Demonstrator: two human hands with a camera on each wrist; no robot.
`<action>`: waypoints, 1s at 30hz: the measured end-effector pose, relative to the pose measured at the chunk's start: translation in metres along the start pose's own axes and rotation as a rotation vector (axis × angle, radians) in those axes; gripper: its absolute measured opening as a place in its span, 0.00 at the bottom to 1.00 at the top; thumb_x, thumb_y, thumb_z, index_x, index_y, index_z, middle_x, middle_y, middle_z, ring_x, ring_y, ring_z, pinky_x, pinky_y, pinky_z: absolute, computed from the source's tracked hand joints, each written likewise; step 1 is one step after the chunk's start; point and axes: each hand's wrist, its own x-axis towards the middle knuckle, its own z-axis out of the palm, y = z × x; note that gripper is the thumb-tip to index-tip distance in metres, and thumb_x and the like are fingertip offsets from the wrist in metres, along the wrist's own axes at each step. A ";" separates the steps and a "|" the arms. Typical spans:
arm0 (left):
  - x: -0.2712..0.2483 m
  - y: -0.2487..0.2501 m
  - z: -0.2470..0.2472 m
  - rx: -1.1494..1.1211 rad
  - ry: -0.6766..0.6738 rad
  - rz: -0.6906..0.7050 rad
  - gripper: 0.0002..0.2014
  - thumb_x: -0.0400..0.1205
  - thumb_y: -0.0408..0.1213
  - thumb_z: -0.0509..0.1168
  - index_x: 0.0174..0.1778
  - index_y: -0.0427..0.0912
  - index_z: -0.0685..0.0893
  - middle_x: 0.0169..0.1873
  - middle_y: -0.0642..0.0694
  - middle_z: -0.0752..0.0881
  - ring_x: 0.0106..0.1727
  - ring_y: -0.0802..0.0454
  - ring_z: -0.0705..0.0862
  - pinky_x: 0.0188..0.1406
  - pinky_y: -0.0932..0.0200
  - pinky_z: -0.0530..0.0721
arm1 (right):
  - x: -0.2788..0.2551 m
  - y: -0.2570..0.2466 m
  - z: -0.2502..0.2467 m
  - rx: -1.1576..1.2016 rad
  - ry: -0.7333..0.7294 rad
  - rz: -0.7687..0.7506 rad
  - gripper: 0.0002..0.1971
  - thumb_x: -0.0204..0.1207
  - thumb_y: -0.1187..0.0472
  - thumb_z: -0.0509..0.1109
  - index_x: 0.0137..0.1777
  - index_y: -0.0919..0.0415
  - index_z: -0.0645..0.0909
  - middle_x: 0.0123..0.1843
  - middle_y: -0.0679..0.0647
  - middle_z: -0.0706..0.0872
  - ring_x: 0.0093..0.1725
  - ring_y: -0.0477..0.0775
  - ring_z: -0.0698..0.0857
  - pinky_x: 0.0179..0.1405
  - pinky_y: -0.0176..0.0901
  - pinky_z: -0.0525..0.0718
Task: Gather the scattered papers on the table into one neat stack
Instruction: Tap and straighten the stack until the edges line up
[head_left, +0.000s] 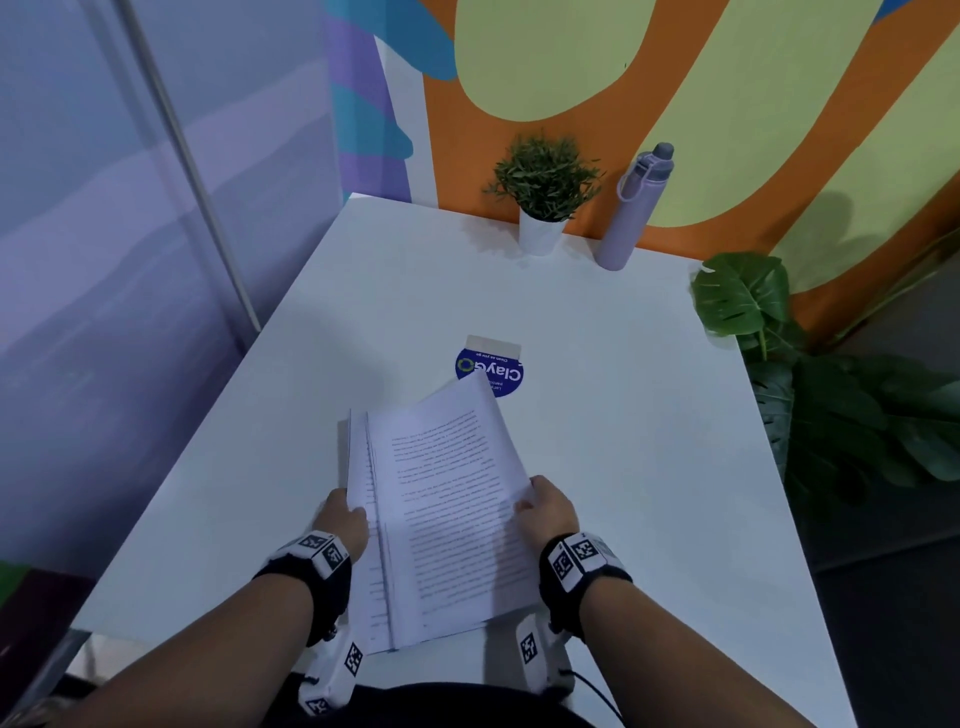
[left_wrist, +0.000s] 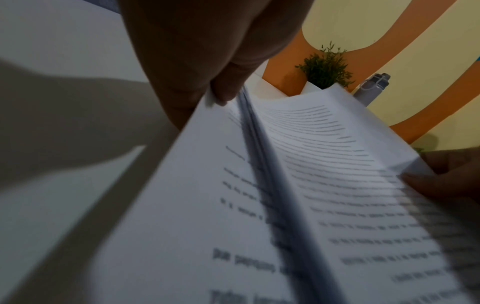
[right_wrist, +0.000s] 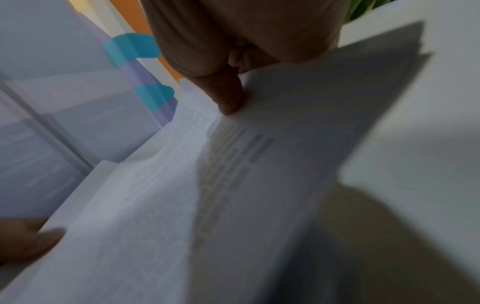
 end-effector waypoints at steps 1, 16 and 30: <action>0.000 0.000 -0.004 0.010 -0.003 0.005 0.07 0.84 0.27 0.51 0.46 0.43 0.69 0.37 0.48 0.74 0.31 0.56 0.69 0.46 0.61 0.68 | 0.002 -0.002 -0.010 -0.031 0.032 -0.025 0.06 0.76 0.65 0.57 0.39 0.57 0.70 0.40 0.54 0.79 0.43 0.57 0.79 0.42 0.41 0.75; 0.004 -0.002 -0.019 0.107 -0.192 0.111 0.20 0.85 0.33 0.53 0.74 0.35 0.66 0.67 0.35 0.77 0.54 0.48 0.74 0.54 0.60 0.71 | 0.006 -0.098 -0.046 -1.059 0.123 -0.767 0.18 0.77 0.67 0.62 0.65 0.54 0.79 0.64 0.56 0.81 0.76 0.62 0.68 0.74 0.80 0.38; 0.000 0.011 -0.009 0.046 -0.149 0.038 0.20 0.87 0.37 0.47 0.74 0.34 0.65 0.63 0.36 0.77 0.53 0.48 0.73 0.58 0.55 0.73 | 0.028 0.022 -0.021 -0.400 -0.004 0.079 0.31 0.79 0.64 0.63 0.80 0.63 0.56 0.74 0.63 0.64 0.69 0.64 0.74 0.64 0.51 0.78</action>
